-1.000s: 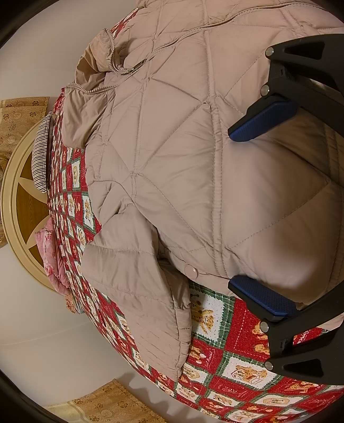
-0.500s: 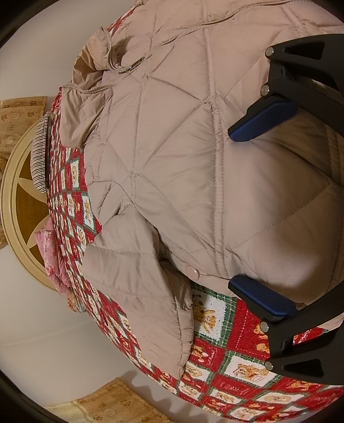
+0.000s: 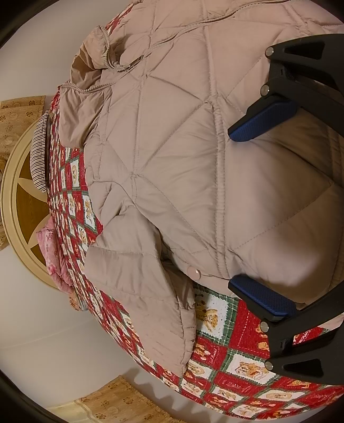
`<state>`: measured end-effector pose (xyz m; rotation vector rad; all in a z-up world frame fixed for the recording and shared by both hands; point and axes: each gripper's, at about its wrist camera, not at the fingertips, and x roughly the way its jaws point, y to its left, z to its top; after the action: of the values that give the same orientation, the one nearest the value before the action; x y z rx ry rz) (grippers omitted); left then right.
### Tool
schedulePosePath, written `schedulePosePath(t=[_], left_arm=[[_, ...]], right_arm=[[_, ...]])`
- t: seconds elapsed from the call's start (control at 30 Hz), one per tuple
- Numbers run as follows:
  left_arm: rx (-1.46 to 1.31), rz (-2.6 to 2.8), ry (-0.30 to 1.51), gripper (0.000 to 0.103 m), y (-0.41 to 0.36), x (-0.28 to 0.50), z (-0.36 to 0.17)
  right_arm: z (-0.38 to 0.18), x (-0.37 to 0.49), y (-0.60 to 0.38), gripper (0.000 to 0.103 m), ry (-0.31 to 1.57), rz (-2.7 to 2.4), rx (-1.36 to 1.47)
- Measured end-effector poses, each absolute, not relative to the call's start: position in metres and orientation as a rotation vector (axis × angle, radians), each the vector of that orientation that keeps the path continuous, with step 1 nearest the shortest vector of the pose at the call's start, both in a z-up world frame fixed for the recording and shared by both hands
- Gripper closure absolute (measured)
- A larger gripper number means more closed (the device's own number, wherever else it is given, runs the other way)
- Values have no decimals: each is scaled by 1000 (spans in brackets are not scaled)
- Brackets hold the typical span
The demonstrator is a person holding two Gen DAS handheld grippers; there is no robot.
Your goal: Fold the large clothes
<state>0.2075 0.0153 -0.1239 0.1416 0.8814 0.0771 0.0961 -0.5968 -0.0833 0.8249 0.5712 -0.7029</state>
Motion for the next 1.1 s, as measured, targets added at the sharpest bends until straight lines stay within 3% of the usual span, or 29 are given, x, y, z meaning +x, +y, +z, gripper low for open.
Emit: schedulePosePath(t=[0.27, 0.57, 0.87, 1.1], left_arm=[[129, 71, 883, 1, 17, 207, -123], [104, 57, 888, 1, 20, 208, -123], [39, -29, 890, 1, 44, 195, -104], [14, 9, 799, 1, 91, 180, -66]], right_arm=[[9, 87, -505, 94, 441, -526, 510], [65, 95, -313, 94, 399, -159, 217], [28, 139, -138, 94, 532, 177, 40], [-13, 161, -60, 94, 620, 285, -37]])
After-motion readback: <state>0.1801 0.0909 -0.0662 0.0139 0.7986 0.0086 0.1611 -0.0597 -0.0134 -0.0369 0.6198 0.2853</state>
